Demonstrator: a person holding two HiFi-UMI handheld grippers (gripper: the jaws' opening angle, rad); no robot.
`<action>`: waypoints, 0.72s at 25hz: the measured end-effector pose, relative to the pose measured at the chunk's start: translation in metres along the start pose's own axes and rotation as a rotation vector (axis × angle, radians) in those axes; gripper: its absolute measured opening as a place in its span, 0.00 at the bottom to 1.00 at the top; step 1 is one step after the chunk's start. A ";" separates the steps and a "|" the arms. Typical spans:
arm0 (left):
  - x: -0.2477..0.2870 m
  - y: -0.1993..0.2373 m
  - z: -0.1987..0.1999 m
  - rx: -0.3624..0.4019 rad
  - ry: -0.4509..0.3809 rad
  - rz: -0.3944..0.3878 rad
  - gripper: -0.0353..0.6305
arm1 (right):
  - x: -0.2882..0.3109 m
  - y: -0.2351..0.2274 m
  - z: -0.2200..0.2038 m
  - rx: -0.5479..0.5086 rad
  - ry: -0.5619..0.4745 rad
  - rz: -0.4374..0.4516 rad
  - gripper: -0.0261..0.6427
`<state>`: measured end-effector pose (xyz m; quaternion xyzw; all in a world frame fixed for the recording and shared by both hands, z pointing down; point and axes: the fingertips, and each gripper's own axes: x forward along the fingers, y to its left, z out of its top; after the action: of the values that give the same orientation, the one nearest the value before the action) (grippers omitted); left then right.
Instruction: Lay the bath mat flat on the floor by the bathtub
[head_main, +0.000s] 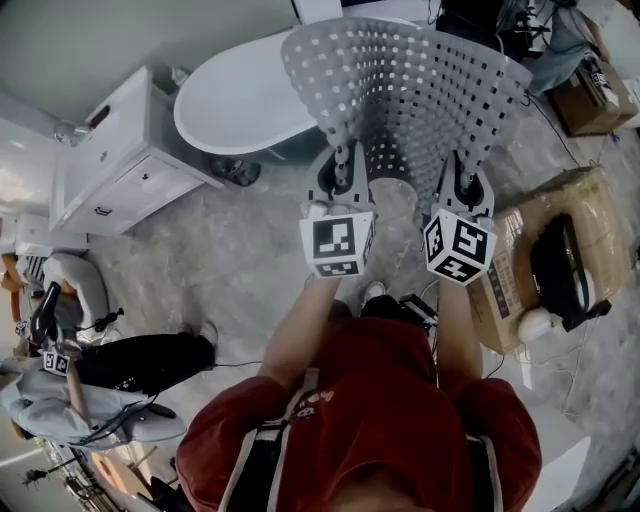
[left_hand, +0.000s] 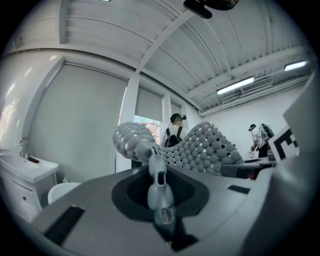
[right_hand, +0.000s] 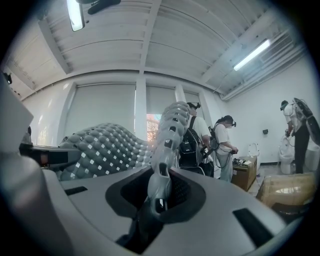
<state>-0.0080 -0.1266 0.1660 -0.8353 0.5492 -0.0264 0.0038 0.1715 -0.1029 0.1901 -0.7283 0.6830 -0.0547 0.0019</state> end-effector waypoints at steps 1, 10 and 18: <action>0.003 -0.003 -0.002 0.005 0.005 -0.001 0.13 | 0.003 -0.003 -0.002 0.000 0.004 0.000 0.14; 0.025 -0.002 -0.028 -0.008 0.064 -0.008 0.13 | 0.021 -0.012 -0.029 0.011 0.064 -0.011 0.14; 0.048 0.005 -0.064 -0.040 0.131 -0.026 0.13 | 0.044 -0.015 -0.061 -0.011 0.138 -0.032 0.14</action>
<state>0.0036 -0.1713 0.2321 -0.8388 0.5377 -0.0699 -0.0490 0.1836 -0.1417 0.2556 -0.7337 0.6701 -0.1008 -0.0501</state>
